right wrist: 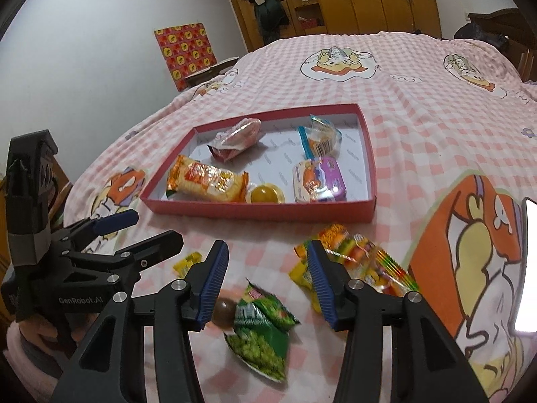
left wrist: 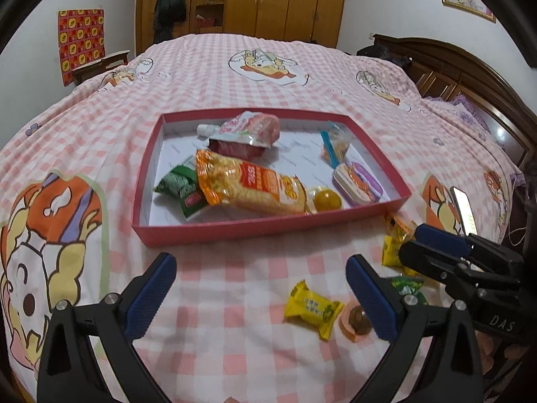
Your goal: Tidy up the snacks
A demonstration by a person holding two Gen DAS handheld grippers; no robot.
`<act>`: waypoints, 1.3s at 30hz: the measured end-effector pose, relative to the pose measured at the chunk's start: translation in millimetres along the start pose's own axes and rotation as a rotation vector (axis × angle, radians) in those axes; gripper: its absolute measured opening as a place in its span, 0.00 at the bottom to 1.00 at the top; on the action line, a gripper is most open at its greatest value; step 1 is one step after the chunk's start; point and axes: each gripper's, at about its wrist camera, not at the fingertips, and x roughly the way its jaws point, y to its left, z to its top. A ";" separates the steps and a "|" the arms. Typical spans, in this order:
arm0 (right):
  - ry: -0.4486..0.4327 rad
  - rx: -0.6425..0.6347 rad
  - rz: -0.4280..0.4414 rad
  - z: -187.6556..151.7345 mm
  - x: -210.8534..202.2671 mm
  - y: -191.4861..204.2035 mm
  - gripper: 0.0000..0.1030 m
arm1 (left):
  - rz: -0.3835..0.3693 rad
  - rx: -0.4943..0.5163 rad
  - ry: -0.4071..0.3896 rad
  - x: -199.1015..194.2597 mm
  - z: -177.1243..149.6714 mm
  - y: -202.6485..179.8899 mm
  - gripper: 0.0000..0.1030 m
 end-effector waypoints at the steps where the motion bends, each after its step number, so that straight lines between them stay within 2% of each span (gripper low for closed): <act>1: 0.001 -0.002 -0.004 -2.2 -0.6 -0.6 0.49 | 0.001 0.002 0.006 0.6 -1.9 -0.9 1.00; 14: 0.009 -0.009 -0.028 -15.8 -7.1 -11.0 0.49 | -0.013 0.033 0.089 19.0 -21.6 -16.5 0.98; 19: 0.001 -0.011 -0.030 -15.4 -10.0 -12.2 0.49 | -0.005 0.055 0.113 25.9 -29.4 -22.9 0.82; 24: -0.012 -0.025 -0.043 -15.6 -14.2 -12.7 0.49 | -0.008 0.088 0.102 25.3 -32.3 -30.3 0.70; 26: -0.015 -0.021 -0.050 -15.3 -15.0 -15.4 0.49 | -0.012 0.095 0.099 25.2 -33.1 -31.8 0.62; 28: -0.015 -0.010 -0.056 -14.6 -15.6 -18.7 0.49 | -0.013 0.096 0.093 24.6 -33.5 -31.9 0.46; 30: -0.017 0.002 -0.065 -13.6 -16.1 -22.3 0.49 | -0.019 0.089 0.090 24.5 -33.3 -30.3 0.39; 39: -0.020 0.024 -0.145 -12.8 -17.9 -36.9 0.49 | -0.040 0.050 0.087 24.9 -31.6 -23.0 0.35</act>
